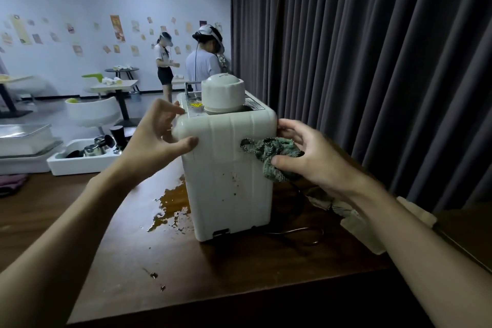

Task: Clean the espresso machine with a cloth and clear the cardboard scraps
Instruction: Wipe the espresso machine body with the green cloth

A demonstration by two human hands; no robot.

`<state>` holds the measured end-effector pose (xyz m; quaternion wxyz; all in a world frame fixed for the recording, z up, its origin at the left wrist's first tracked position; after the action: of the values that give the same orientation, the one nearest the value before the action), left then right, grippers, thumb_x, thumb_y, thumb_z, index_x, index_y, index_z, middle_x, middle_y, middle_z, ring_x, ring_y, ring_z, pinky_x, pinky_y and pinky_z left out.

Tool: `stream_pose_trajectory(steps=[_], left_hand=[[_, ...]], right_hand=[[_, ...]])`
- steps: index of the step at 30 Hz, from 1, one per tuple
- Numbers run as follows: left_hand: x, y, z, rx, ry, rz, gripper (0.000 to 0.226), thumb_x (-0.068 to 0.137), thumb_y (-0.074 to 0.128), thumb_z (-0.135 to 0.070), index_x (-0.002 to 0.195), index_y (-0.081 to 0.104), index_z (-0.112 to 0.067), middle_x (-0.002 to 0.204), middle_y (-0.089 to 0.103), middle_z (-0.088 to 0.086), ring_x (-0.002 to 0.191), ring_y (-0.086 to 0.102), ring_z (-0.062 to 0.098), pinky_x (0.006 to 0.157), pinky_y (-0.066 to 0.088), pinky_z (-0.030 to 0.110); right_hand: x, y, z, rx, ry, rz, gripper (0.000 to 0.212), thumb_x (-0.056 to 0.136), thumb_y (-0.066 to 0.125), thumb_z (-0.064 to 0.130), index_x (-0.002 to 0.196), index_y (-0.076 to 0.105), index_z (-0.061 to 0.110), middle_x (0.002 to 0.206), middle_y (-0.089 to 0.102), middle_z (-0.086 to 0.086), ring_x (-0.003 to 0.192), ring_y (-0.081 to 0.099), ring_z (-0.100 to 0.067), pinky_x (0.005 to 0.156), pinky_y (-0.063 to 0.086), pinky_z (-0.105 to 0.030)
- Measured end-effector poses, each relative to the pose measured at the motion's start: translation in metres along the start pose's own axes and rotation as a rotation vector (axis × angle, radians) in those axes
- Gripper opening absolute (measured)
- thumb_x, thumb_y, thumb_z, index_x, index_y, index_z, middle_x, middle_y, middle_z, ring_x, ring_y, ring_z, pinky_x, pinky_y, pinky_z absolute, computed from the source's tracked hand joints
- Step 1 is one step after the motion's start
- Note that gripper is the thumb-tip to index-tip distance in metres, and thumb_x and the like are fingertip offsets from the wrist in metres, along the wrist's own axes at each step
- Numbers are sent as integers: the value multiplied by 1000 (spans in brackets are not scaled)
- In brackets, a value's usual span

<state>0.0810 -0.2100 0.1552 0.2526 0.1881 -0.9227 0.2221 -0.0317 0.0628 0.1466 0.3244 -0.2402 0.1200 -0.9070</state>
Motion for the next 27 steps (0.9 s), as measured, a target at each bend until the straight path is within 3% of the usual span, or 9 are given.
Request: stream_pose_trajectory(steps=[3,5,7,12,14,17,22,24,27], left_hand=[[-2,-5,1,77,14,18,54,62,81,-56,105,52,-38,143,48,-15,123,56,-1,92,50,17],[-3,-4,1,158,63,5,50,67,75,-58,108,51,-41,140,48,-14,119,56,-4,89,47,7],[-1,-1,0,191,117,2,47,74,69,-56,113,51,-37,136,48,-3,119,53,-1,83,44,1],[-1,6,2,190,181,1,32,90,64,-46,113,53,-27,125,50,4,111,49,-14,80,43,-2],[-2,6,6,181,193,-11,27,94,66,-42,114,54,-28,125,49,3,114,48,-12,81,43,-1],[-1,6,13,201,218,-6,24,90,59,-54,111,51,-45,123,47,-3,123,47,2,84,44,3],[4,2,19,213,230,27,22,87,57,-60,107,48,-56,122,46,-1,125,49,21,84,45,4],[5,1,18,221,247,37,22,87,57,-61,107,48,-60,121,46,-1,125,49,23,86,44,3],[6,-1,19,230,252,61,23,85,56,-66,105,46,-65,122,45,-4,128,47,23,96,48,15]], right_hand=[[-2,2,0,-51,-96,-268,47,79,78,14,118,52,19,121,57,-4,112,58,-10,87,51,-18],[1,2,5,-210,-214,-493,37,79,78,22,106,53,24,115,55,-4,105,58,-15,89,53,-31],[6,8,13,-385,-326,-633,36,79,78,20,106,54,21,113,49,-2,102,54,-14,89,48,-27],[19,41,11,-588,-496,-792,20,83,73,6,100,64,1,105,57,-11,99,53,-15,88,39,-11],[20,55,5,-584,-499,-860,20,85,72,8,103,68,0,110,60,-15,106,56,-18,95,42,-15],[22,74,-3,-554,-475,-903,31,90,68,19,113,68,-1,122,59,-16,117,56,-24,101,45,-33],[20,94,-3,-575,-376,-925,43,103,35,31,129,60,8,138,51,-10,128,45,-25,105,37,-40],[20,93,-1,-641,-323,-979,37,102,41,29,127,63,15,135,55,-3,123,45,-25,102,33,-31],[23,93,1,-465,-327,-963,28,96,58,18,121,66,9,128,56,-7,121,49,-20,105,36,-21]])
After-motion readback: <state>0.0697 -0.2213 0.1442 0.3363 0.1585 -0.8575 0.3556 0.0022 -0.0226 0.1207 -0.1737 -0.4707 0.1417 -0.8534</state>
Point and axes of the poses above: each hand's wrist, its own x-axis towards the middle knuckle, its own y-axis out of the palm, z = x × y, the point moved 1 cm from there along x, towards the middle knuckle
